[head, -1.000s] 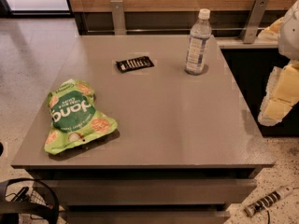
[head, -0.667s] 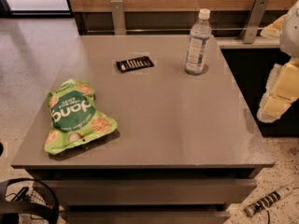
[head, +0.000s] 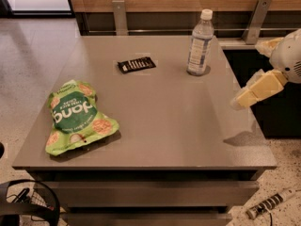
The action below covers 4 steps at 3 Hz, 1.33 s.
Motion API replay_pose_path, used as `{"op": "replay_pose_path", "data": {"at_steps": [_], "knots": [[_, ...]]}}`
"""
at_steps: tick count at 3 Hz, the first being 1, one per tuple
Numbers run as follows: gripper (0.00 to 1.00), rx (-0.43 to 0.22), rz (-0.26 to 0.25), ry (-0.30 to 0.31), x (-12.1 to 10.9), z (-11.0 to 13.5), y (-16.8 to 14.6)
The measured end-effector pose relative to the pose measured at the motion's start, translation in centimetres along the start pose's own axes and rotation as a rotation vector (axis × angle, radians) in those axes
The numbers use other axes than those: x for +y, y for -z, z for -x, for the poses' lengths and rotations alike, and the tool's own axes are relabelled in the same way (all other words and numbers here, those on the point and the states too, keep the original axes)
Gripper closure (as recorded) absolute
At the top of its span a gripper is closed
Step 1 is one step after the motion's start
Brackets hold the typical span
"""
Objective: Knock blue plastic bottle over
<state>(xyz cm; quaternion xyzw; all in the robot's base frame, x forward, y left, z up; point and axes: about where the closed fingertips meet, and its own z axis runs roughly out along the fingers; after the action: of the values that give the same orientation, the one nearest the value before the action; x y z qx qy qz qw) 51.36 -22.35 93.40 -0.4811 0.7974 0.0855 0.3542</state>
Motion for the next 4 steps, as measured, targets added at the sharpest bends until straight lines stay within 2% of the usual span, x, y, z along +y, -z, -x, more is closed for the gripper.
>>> {"op": "replay_pose_path", "data": {"at_steps": [1, 2, 3, 4], "knots": [[0.0, -0.226, -0.052, -0.039, -2.3, 2.1, -2.2], [0.0, -0.402, -0.159, -0.046, -5.9, 4.1, -3.0], [0.0, -0.509, -0.288, -0.067, -11.0, 5.4, -3.1], [0.0, -0.514, -0.282, -0.072, -11.2, 5.4, -3.4]]}}
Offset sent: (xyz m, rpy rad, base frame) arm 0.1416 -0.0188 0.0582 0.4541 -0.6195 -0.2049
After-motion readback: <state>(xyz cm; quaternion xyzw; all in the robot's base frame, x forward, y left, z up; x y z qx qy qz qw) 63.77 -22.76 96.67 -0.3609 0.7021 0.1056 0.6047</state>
